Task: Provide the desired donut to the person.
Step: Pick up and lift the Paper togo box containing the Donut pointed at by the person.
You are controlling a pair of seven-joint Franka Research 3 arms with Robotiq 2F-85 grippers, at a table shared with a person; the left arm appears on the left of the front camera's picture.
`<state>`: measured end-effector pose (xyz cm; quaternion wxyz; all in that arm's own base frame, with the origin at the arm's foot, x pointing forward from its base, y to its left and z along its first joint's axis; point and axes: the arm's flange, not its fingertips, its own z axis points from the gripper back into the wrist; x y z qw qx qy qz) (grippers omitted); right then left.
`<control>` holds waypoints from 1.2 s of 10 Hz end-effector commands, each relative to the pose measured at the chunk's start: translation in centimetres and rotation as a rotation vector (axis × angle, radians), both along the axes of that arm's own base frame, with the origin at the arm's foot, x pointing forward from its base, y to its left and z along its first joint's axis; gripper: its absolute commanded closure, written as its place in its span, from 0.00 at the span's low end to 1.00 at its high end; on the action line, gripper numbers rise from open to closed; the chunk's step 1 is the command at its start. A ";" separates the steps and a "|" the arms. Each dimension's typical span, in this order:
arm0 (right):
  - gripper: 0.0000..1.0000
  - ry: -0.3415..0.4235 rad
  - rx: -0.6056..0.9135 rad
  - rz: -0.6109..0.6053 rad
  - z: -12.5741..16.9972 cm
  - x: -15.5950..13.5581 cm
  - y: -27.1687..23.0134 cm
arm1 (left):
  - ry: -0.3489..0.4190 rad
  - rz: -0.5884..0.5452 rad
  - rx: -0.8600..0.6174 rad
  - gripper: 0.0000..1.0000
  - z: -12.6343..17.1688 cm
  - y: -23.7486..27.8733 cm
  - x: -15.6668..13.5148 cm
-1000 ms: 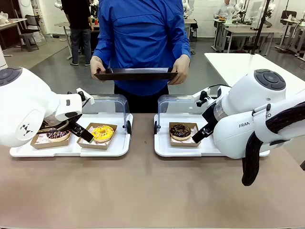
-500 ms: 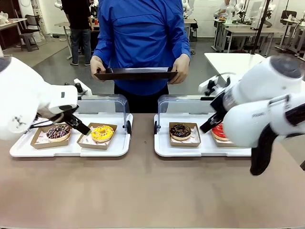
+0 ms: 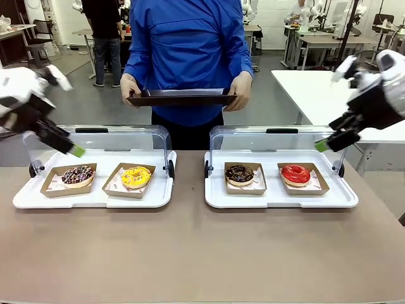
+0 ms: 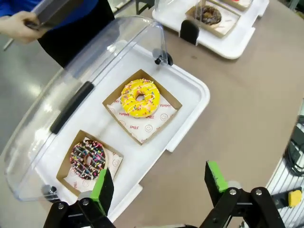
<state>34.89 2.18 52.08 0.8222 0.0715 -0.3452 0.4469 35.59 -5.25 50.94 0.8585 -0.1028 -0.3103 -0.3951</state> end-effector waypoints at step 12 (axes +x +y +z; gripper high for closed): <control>0.00 -0.123 0.205 0.108 -0.7 -1.7 -5.3 | -0.144 0.064 -0.229 0.00 -3.5 10.2 -11.0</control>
